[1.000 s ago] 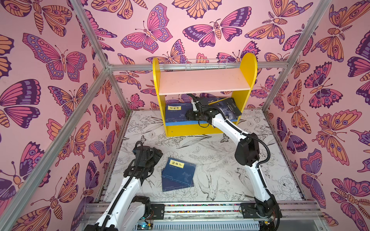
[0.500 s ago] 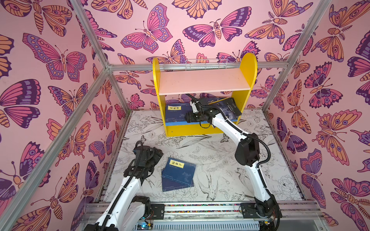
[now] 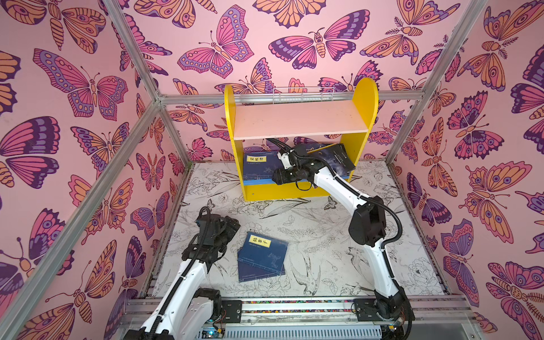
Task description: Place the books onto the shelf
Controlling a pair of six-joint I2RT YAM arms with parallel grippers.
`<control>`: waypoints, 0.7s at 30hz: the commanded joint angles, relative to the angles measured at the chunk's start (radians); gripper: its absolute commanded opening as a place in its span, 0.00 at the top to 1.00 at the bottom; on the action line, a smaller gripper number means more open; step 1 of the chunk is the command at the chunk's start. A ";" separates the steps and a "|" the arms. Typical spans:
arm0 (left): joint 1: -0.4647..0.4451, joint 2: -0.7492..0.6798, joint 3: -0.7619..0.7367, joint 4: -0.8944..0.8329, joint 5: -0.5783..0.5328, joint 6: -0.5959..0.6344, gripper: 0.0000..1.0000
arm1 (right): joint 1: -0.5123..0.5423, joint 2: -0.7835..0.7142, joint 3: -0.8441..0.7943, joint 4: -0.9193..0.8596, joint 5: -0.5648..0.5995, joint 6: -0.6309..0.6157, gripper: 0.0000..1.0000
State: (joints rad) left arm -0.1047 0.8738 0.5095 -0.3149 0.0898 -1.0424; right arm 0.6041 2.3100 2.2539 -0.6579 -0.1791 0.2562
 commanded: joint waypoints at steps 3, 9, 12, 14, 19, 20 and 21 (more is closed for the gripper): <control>0.004 -0.001 -0.019 0.002 0.007 0.016 0.10 | 0.002 0.060 0.074 -0.091 0.015 -0.087 0.33; 0.004 0.005 -0.021 0.005 0.005 0.017 0.10 | 0.006 0.063 0.073 -0.097 -0.024 -0.134 0.44; 0.004 0.009 -0.022 0.008 0.008 0.017 0.10 | 0.009 0.053 0.065 -0.090 -0.041 -0.148 0.50; 0.004 0.009 -0.022 0.009 0.008 0.019 0.11 | 0.010 0.043 0.054 -0.084 -0.054 -0.162 0.55; 0.004 0.010 -0.023 0.008 0.008 0.020 0.11 | 0.011 0.027 0.038 -0.064 -0.070 -0.167 0.64; 0.004 0.010 -0.022 0.009 0.008 0.019 0.11 | 0.011 0.026 0.039 -0.062 -0.074 -0.167 0.68; 0.005 0.010 -0.023 0.008 0.008 0.020 0.11 | 0.012 0.025 0.038 -0.060 -0.077 -0.169 0.69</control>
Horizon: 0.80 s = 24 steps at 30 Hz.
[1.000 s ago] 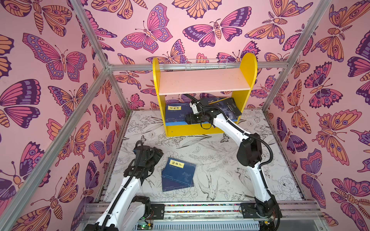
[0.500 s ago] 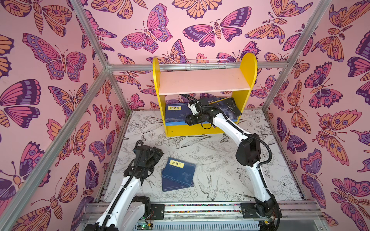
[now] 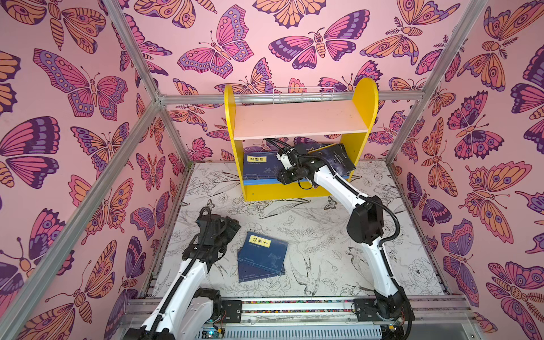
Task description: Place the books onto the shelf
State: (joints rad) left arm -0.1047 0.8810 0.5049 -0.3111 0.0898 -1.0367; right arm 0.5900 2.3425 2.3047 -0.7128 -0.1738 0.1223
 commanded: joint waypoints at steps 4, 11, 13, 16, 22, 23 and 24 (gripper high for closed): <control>0.005 0.002 -0.020 0.004 0.010 0.014 0.11 | 0.027 -0.010 -0.013 0.001 -0.092 -0.044 0.75; 0.005 0.000 -0.020 0.005 0.010 0.014 0.11 | 0.025 -0.019 -0.013 -0.002 -0.084 -0.062 0.82; 0.005 0.002 -0.020 0.004 0.010 0.015 0.11 | 0.024 -0.025 -0.014 -0.004 -0.084 -0.062 0.80; 0.005 0.001 -0.018 0.006 0.011 0.015 0.11 | 0.025 -0.050 -0.038 0.017 -0.074 -0.056 0.71; 0.005 -0.003 -0.015 0.004 0.011 0.023 0.11 | 0.032 -0.208 -0.192 0.153 -0.015 -0.029 0.59; 0.004 -0.002 -0.014 0.004 0.010 0.023 0.11 | 0.034 -0.230 -0.211 0.167 -0.002 -0.026 0.58; 0.004 0.000 -0.013 0.004 0.010 0.024 0.11 | 0.036 -0.259 -0.231 0.179 0.003 -0.022 0.58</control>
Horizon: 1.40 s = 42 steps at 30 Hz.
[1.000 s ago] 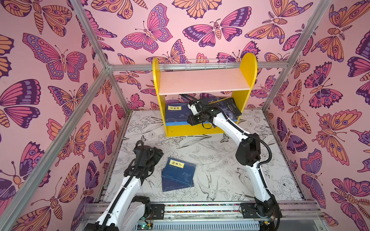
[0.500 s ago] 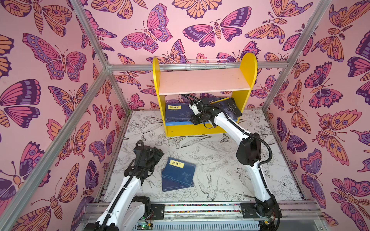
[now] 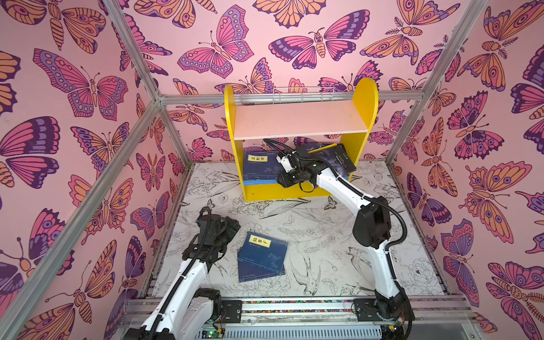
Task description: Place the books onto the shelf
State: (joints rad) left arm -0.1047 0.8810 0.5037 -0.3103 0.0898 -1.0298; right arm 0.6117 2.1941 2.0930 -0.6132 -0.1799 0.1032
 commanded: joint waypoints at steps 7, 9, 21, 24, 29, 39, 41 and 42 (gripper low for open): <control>0.004 0.007 -0.008 0.003 0.005 0.021 0.10 | 0.015 -0.314 -0.216 0.151 -0.006 0.055 0.60; 0.005 0.008 -0.008 0.003 0.004 0.022 0.10 | 0.015 -0.392 -0.311 0.181 0.014 0.083 0.62; 0.005 0.026 -0.014 0.016 0.005 0.024 0.10 | -0.134 -0.740 -0.853 0.269 0.119 0.453 0.98; 0.005 0.021 -0.014 0.016 0.008 0.024 0.10 | -0.159 -0.718 -0.887 0.282 0.086 0.497 1.00; 0.004 0.002 -0.016 0.015 0.004 0.027 0.10 | -0.183 -0.675 -0.888 0.325 0.051 0.538 1.00; 0.005 -0.007 -0.007 -0.002 -0.010 0.033 0.10 | -0.220 -0.543 -0.811 0.405 -0.023 0.581 1.00; 0.004 -0.008 -0.004 -0.007 -0.013 0.036 0.10 | -0.229 -0.525 -0.788 0.416 -0.030 0.580 1.00; 0.006 -0.008 -0.004 -0.008 -0.013 0.037 0.10 | -0.233 -0.514 -0.773 0.421 -0.032 0.577 1.00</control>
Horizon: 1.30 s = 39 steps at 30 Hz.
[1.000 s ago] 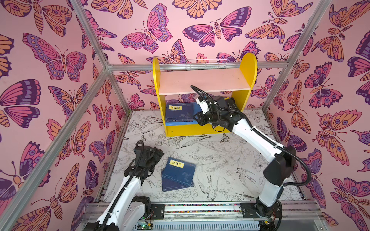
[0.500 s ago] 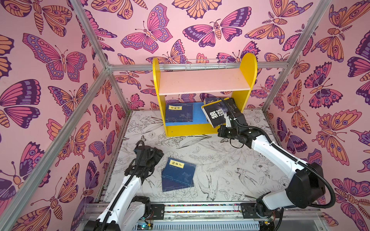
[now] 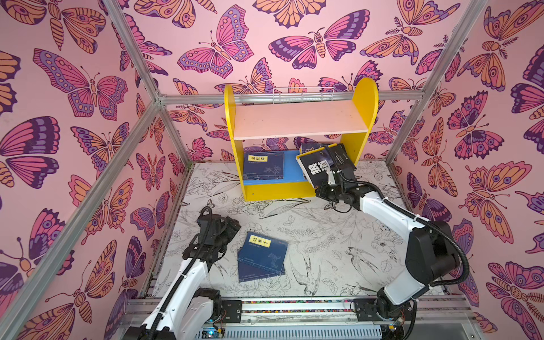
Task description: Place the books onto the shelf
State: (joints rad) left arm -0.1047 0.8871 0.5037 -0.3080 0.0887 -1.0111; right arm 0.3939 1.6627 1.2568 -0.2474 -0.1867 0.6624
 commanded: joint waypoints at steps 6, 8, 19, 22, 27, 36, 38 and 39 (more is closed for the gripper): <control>0.005 -0.016 -0.002 -0.020 -0.018 0.021 0.10 | -0.039 0.083 0.180 0.049 -0.064 -0.001 1.00; 0.006 -0.016 -0.002 -0.021 -0.020 0.020 0.10 | -0.044 0.105 0.222 0.034 -0.071 -0.008 1.00; 0.006 -0.007 -0.001 -0.021 -0.015 0.020 0.10 | -0.068 0.164 0.323 -0.016 -0.067 -0.037 1.00; 0.005 -0.004 0.001 -0.022 -0.015 0.020 0.10 | -0.087 0.167 0.349 -0.036 -0.067 -0.045 1.00; 0.006 -0.007 0.004 -0.021 -0.014 0.021 0.10 | -0.133 0.186 0.389 -0.069 -0.094 -0.052 1.00; 0.006 -0.014 0.004 -0.021 -0.012 0.022 0.10 | -0.147 0.153 0.360 -0.049 -0.119 -0.068 0.97; 0.005 -0.014 0.006 -0.023 -0.012 0.025 0.10 | -0.151 0.130 0.340 -0.047 -0.115 -0.076 0.97; 0.004 -0.013 0.006 -0.022 -0.011 0.026 0.10 | -0.153 0.115 0.332 -0.045 -0.112 -0.082 0.97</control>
State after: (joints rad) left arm -0.1047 0.8848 0.5037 -0.3153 0.0822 -1.0027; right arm 0.2604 1.8317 1.5997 -0.3302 -0.3115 0.6079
